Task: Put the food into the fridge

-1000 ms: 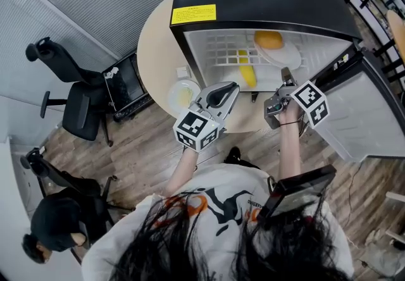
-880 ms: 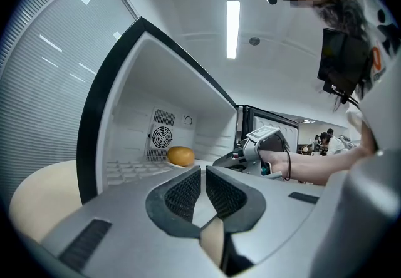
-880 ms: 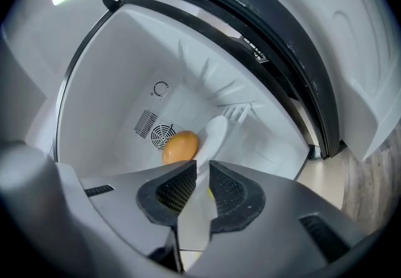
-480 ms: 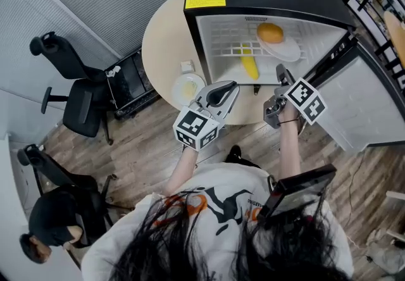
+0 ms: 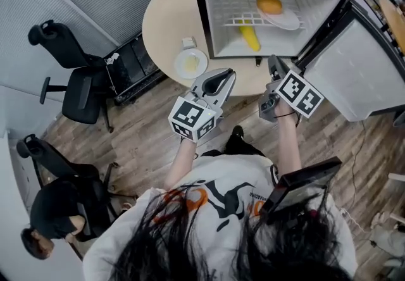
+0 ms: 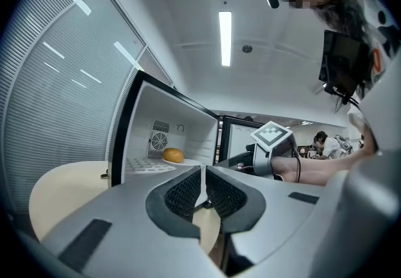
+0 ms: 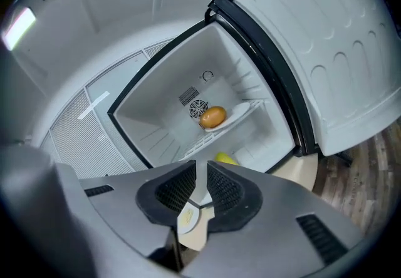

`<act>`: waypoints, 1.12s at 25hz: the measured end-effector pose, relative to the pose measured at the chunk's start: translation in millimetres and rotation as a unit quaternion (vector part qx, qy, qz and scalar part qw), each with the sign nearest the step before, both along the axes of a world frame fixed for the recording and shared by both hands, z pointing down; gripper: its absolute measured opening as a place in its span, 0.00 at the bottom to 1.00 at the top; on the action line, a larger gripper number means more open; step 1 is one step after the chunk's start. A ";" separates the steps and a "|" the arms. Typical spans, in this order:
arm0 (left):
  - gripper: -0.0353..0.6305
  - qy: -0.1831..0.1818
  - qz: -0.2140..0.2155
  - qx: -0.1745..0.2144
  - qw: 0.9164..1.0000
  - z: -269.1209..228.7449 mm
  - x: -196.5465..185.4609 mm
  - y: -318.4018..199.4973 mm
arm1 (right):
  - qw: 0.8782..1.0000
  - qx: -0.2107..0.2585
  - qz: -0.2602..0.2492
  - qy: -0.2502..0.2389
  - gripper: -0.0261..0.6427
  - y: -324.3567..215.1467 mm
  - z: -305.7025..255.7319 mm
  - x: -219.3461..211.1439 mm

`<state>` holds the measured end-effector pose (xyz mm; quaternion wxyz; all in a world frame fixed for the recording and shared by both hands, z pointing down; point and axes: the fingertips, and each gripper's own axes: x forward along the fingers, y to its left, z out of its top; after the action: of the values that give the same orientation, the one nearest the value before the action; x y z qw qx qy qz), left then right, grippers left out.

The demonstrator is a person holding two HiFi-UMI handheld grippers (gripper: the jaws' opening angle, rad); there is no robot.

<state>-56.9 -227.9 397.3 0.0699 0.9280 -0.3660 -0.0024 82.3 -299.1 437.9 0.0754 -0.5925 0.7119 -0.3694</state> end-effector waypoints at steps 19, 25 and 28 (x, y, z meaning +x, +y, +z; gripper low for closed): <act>0.10 0.012 -0.001 -0.039 0.999 23.9 7.3 122.0 | 0.998 -0.008 -0.053 0.015 0.09 152.5 13.5 -21.8; 0.10 0.013 -0.022 -0.033 0.999 13.6 28.4 148.1 | 0.996 -0.002 -0.088 0.014 0.08 186.4 7.7 -9.9; 0.10 0.014 -0.037 -0.034 0.999 10.7 45.3 168.5 | 0.994 -0.006 -0.110 0.018 0.08 210.3 10.2 2.2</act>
<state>-11.6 -59.4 408.0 0.1060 0.9107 -0.3991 -0.0060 84.6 -88.8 448.0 0.0184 -0.5174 0.7720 -0.3687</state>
